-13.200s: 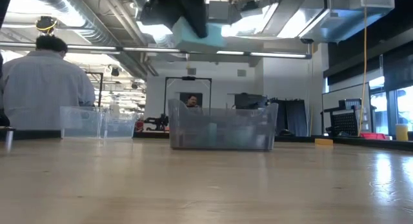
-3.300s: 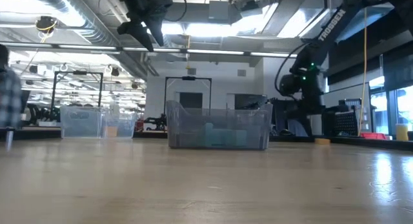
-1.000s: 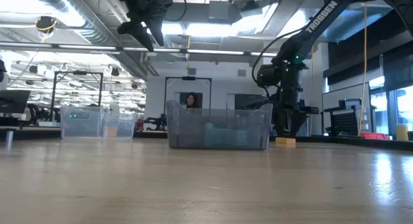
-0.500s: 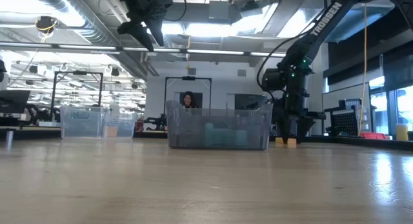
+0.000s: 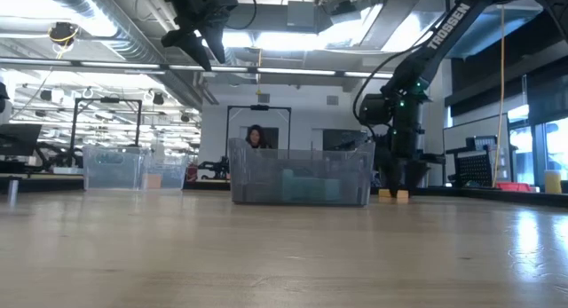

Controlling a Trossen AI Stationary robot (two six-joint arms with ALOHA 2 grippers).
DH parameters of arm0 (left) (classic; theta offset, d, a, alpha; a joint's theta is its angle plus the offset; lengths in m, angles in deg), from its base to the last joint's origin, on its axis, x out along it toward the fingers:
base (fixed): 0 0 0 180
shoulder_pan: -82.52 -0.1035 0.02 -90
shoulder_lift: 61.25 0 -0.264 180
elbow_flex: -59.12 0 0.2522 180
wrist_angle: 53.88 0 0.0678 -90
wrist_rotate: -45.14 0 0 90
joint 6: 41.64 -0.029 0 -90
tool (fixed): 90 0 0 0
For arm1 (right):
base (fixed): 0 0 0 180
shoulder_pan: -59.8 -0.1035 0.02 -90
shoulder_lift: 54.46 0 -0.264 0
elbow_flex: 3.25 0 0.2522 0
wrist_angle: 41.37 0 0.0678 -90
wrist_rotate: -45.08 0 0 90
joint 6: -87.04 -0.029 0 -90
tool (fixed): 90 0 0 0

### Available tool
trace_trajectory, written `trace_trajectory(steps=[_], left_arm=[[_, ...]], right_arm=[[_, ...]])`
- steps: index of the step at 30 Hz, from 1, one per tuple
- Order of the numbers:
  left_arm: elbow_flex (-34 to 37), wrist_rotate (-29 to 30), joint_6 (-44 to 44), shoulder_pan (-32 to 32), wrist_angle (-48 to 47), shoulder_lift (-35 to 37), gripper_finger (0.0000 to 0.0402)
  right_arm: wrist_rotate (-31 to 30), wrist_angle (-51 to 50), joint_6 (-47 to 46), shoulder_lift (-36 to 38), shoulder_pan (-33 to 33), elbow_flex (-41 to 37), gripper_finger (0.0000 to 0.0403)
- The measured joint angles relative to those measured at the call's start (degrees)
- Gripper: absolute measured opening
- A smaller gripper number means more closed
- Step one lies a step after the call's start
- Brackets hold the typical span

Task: Sort & place blocks by color
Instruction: Put the top yellow block into the transparent bin

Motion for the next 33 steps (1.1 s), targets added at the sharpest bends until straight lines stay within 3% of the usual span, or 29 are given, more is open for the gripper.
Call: trace_trajectory(steps=[3, 17, 22, 33], left_arm=[[0.0, 0.0, 0.0, 0.0, 0.0, 0.0, 0.0193], [0.0, -1.0, 3.6, 0.0, 0.0, 0.0, 0.0193], [0.0, -2.2, 7.1, 0.0, 0.0, 0.0, 0.0193], [0.0, -8.1, 10.7, -1.7, 0.2, 0.0, 0.0193]], right_arm=[[-0.1, 0.1, 0.0, 0.0, 0.0, 0.0, 0.0130], [-1.6, -0.1, 12.0, -0.2, -1.1, 1.5, 0.0130], [-5.8, 0.0, 16.7, -0.6, -3.1, 6.2, 0.0130], [-7.4, -4.3, 24.3, -0.5, -9.8, 18.8, 0.0130]])
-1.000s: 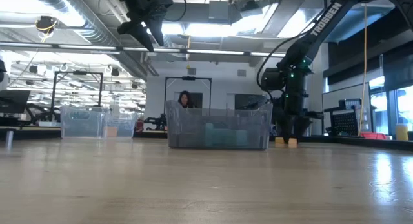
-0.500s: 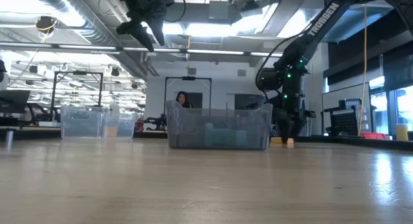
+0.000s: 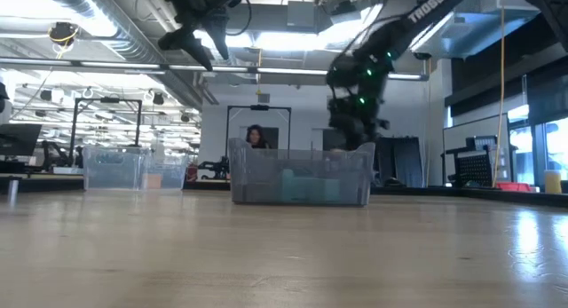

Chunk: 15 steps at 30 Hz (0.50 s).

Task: Sort & place blocks by color
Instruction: Put the top yellow block into the transparent bin

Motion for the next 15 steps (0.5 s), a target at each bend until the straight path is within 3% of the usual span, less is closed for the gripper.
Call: trace_trajectory(steps=[4, 12, 15], left_arm=[[0.0, -1.9, 0.9, -1.4, 1.5, 0.0, 0.0193], [0.0, -18.8, 0.9, -7.5, 9.0, 0.0, 0.0193], [0.0, -21.8, 0.9, -8.6, 11.3, 0.0, 0.0193]], right_arm=[[-2.0, -1.6, 2.5, 0.1, -3.9, 4.7, 0.0130], [-5.9, -1.9, 8.6, 0.2, -12.5, 12.5, 0.0130], [-8.1, -1.3, 9.9, 0.2, -15.4, 14.9, 0.0130]])
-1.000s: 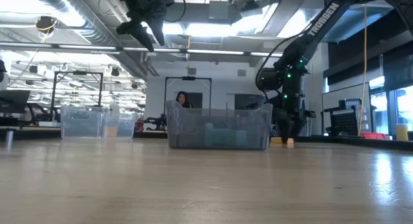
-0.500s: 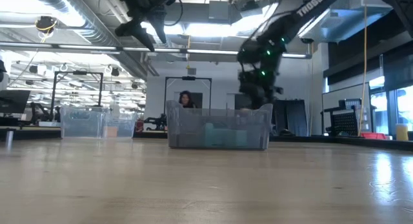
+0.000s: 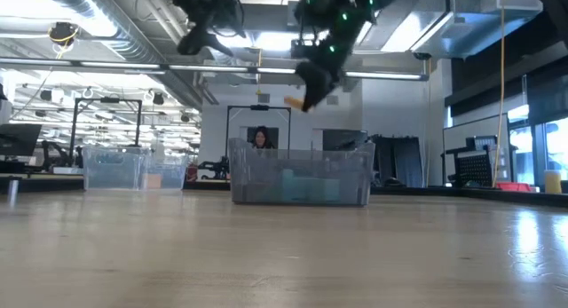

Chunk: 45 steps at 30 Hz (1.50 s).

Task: Sort & place blocks by color
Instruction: Put the top yellow block into the transparent bin

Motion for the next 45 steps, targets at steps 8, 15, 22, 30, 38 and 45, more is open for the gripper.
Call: trace_trajectory(steps=[8, 15, 22, 30, 38, 45], left_arm=[[2.3, -3.3, 0.0, 0.0, 3.6, -0.4, 0.0193], [3.1, -6.0, 0.4, 0.0, 8.7, -0.4, 0.0193], [3.1, -5.9, 0.9, 0.0, 9.1, -0.4, 0.0193], [3.1, -0.3, -0.3, 0.0, 9.2, -0.4, 0.0193], [3.1, 0.5, -1.7, 0.8, 9.3, -0.6, 0.0193], [3.0, 1.9, -4.3, 2.2, 9.6, -2.2, 0.0152]], right_arm=[[-4.5, 3.1, 2.9, 0.1, -6.2, 5.0, 0.0130], [-5.1, 5.4, 3.4, 0.1, -9.4, 7.0, 0.0130], [-5.1, 6.8, 3.5, 0.1, -10.1, 7.1, 0.0130], [-5.1, 7.8, 4.8, 0.1, -11.4, 7.1, 0.0130], [-5.1, 8.9, 4.8, 0.1, -11.8, 7.1, 0.0130], [-5.0, 9.2, 5.0, 0.1, -11.8, 7.0, 0.0130]])
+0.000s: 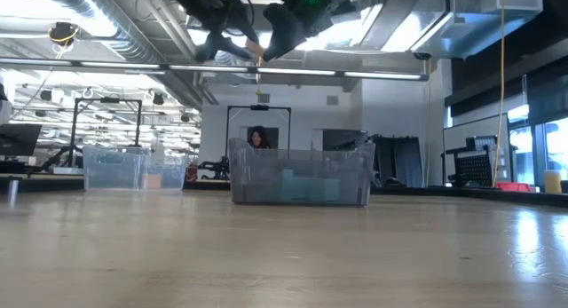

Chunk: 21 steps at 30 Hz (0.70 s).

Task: Sort & place blocks by color
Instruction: Put the top yellow block into the transparent bin

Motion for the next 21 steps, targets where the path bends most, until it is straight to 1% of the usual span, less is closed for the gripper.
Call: trace_trajectory(steps=[6, 7, 11, 18, 21], left_arm=[[0.0, -0.4, -1.2, 0.6, 0.6, -0.1, 0.0054], [0.0, -0.3, -1.1, 0.6, 1.1, -0.2, 0.0047], [0.1, -0.3, -1.0, 0.6, 3.1, -0.2, 0.0047], [0.1, 0.0, -0.6, 1.2, 3.0, -0.2, 0.0047], [0.1, -0.2, -1.4, 1.2, 2.9, -0.2, 0.0047]], right_arm=[[-0.5, 0.2, -0.2, -0.1, -0.1, 0.0, 0.0130], [-0.8, 0.3, -0.2, -0.1, -0.1, 0.0, 0.0130], [-1.1, 0.2, -0.3, -0.1, 0.0, 0.0, 0.0130], [-0.6, -0.3, -0.6, -0.1, 0.0, 0.0, 0.0130], [0.1, -0.4, -1.7, -0.1, -0.1, 0.0, 0.0155]])
